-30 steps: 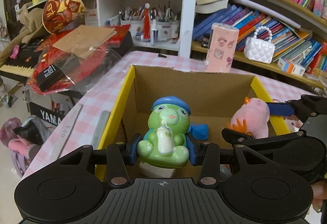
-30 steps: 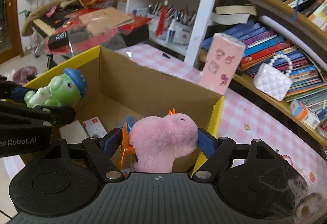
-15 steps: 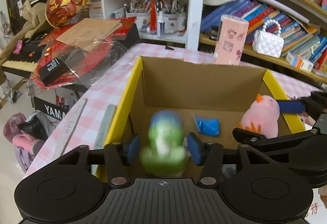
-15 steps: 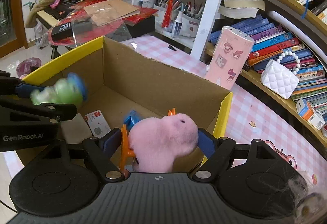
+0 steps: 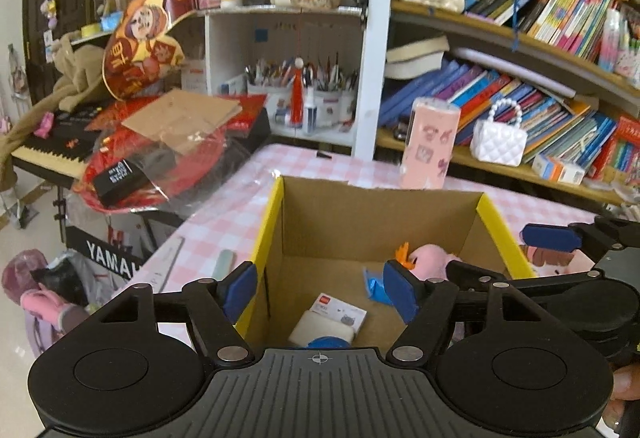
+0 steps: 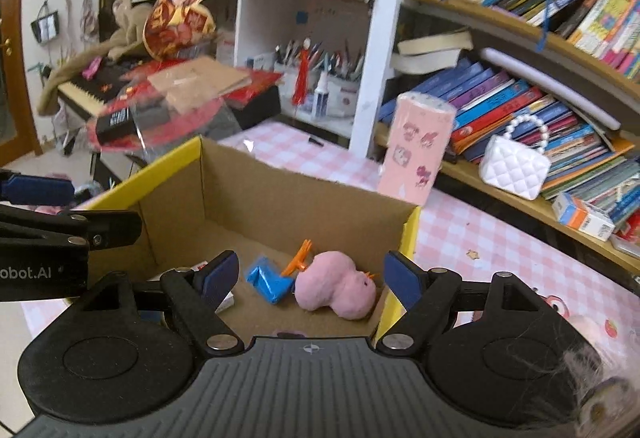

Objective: Organize objects
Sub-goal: 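Withdraw both open tools from the yellow box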

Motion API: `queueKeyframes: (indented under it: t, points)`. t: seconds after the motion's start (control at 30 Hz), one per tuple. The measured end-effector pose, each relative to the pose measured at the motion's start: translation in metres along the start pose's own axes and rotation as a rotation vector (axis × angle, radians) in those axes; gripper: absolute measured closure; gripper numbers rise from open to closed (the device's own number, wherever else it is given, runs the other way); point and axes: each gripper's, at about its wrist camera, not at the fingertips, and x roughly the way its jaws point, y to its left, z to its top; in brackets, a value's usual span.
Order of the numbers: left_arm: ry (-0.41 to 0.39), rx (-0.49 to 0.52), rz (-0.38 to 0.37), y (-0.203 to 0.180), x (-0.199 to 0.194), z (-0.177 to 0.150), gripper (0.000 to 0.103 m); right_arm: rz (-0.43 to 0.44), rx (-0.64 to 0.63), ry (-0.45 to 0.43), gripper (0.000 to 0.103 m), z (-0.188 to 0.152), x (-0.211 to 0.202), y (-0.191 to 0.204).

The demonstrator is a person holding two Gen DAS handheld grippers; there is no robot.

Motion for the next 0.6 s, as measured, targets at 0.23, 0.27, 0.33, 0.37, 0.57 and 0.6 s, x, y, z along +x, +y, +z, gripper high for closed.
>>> queueKeyframes:
  t: [0.23,0.27,0.33,0.37,0.57,0.6]
  points:
    - [-0.031,0.011,-0.001,0.006,-0.03,-0.012,0.025,-0.056,0.058,-0.032,0.025,-0.013,-0.04,0.004]
    - [-0.031,0.01,-0.002,0.007,-0.034,-0.015,0.025,-0.065,0.064,-0.031,0.025,-0.016,-0.046,0.005]
    - [-0.028,0.012,-0.002,0.01,-0.042,-0.021,0.025,-0.078,0.081,-0.03,0.025,-0.023,-0.057,0.008]
    - [-0.026,0.014,-0.002,0.011,-0.046,-0.025,0.025,-0.084,0.089,-0.027,0.025,-0.027,-0.061,0.01]
    - [0.003,0.026,0.001,0.016,-0.071,-0.05,0.02,-0.095,0.136,0.009,0.025,-0.053,-0.087,0.024]
    - [0.012,0.028,0.002,0.016,-0.074,-0.055,0.02,-0.098,0.142,0.016,0.025,-0.058,-0.091,0.028]
